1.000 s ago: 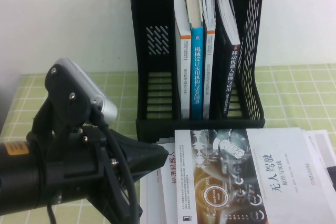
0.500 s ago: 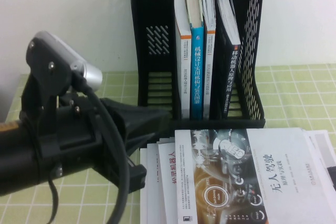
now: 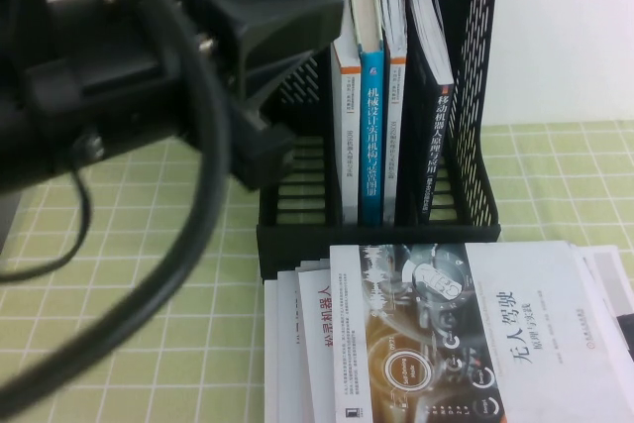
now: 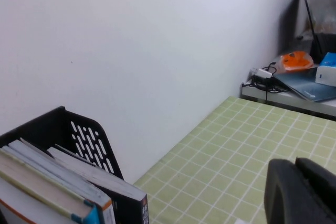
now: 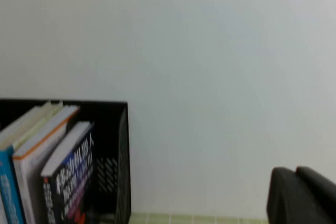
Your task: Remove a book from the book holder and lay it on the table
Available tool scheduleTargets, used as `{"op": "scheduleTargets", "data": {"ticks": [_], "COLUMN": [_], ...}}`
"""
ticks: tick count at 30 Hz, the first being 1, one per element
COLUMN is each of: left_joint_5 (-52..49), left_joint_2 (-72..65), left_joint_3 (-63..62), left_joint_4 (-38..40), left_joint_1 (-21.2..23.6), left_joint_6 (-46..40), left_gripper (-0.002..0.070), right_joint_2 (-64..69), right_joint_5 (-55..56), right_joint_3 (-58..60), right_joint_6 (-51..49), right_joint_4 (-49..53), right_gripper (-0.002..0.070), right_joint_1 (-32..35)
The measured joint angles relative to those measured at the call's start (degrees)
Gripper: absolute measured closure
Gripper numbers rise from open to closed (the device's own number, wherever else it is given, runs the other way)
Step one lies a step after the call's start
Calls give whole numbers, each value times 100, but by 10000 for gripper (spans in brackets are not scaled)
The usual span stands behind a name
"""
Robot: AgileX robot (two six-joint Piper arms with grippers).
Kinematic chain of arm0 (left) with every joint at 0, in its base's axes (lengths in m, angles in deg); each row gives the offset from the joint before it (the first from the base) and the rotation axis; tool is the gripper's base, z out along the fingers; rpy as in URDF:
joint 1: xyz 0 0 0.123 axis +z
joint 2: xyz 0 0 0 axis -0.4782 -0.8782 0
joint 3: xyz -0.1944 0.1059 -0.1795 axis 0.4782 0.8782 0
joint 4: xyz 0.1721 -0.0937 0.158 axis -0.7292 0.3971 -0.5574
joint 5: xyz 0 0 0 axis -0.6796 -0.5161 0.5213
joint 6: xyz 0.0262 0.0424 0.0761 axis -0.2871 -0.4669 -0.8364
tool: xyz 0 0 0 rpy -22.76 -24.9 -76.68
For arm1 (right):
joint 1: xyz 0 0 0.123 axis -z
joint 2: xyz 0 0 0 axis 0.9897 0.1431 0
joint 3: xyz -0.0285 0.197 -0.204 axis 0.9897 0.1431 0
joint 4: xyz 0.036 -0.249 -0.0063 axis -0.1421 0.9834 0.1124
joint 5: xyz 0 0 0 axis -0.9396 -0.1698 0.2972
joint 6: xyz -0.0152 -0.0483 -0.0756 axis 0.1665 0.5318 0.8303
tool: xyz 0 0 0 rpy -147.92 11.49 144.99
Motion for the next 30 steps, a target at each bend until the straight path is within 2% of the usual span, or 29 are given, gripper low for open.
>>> {"op": "scheduleTargets", "data": {"ticks": [5,11,17,22,27,30], "left_joint_5": [-237,-350,-546,-1208,-1760,-1856], "left_joint_2": [-571,-1431,-2273,-3029,-3902,-4351], "left_joint_3": [-455,-966,-1616,-2435,-3490,-3891], "left_joint_4": [-12,-396,-754,-839,-973,-1295], "left_joint_1": [0,0,0,154,485,564], "left_joint_6": [0,295,424,464,574,724], "left_gripper": [678,678,677,677,677,677], "right_joint_2": [894,1422,2478,3061,3446,3989], "right_joint_5": [-451,-515,-717,218,1655,1912], "right_joint_3": [-657,-745,-745,-377,209,198], "right_joint_6": [115,167,984,2635,5062,5922], "right_joint_4": [200,-566,-1283,-2731,-5176,-5852], "right_gripper": [678,678,678,678,678,678], "right_joint_1": [0,-257,-886,-1489,-2071,-2345]}}
